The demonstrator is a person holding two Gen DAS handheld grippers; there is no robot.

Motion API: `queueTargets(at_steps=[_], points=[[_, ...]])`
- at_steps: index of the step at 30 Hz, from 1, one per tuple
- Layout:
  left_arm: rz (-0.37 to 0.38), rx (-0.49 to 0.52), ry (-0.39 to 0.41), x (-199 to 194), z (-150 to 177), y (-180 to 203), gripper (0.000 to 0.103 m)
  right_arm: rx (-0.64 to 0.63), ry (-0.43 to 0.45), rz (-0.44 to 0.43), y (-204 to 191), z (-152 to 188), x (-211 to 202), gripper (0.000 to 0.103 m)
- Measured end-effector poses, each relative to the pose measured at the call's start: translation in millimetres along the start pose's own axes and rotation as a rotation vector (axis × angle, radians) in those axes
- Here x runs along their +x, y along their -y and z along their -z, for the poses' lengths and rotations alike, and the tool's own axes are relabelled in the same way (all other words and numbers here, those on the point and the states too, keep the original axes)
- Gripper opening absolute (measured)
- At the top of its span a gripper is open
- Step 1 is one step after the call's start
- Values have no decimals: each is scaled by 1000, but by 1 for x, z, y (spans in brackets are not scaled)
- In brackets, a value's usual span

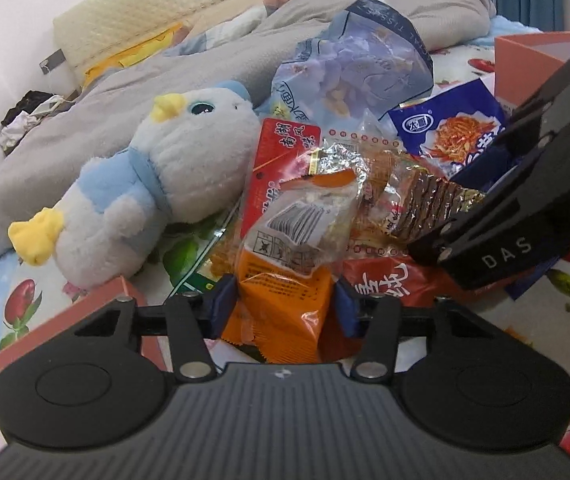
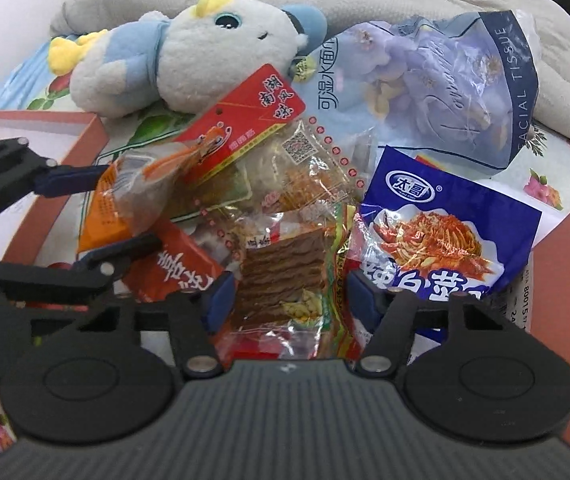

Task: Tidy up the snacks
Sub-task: 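Grasp the orange packet with the left tool while the right tool grasps the wafer packet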

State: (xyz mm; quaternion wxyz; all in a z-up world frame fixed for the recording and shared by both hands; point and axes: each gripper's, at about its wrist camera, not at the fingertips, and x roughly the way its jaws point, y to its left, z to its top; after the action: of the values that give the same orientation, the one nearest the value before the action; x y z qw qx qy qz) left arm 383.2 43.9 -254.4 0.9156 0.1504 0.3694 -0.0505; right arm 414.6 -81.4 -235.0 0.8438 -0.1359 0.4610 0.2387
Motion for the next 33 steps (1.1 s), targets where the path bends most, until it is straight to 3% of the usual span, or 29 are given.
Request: queueTargets(at_steps=[11,19,33], points=[[8,-124,-9,-13,3,-11,51,5,44,6,-3,6,-25,48],[32,-257,-13,-37,4,-17,50,23,68,5,0,9,-49,48],[38,-360,-52,-80,20,3,49,78,75,-29,-4,45,-92,48]])
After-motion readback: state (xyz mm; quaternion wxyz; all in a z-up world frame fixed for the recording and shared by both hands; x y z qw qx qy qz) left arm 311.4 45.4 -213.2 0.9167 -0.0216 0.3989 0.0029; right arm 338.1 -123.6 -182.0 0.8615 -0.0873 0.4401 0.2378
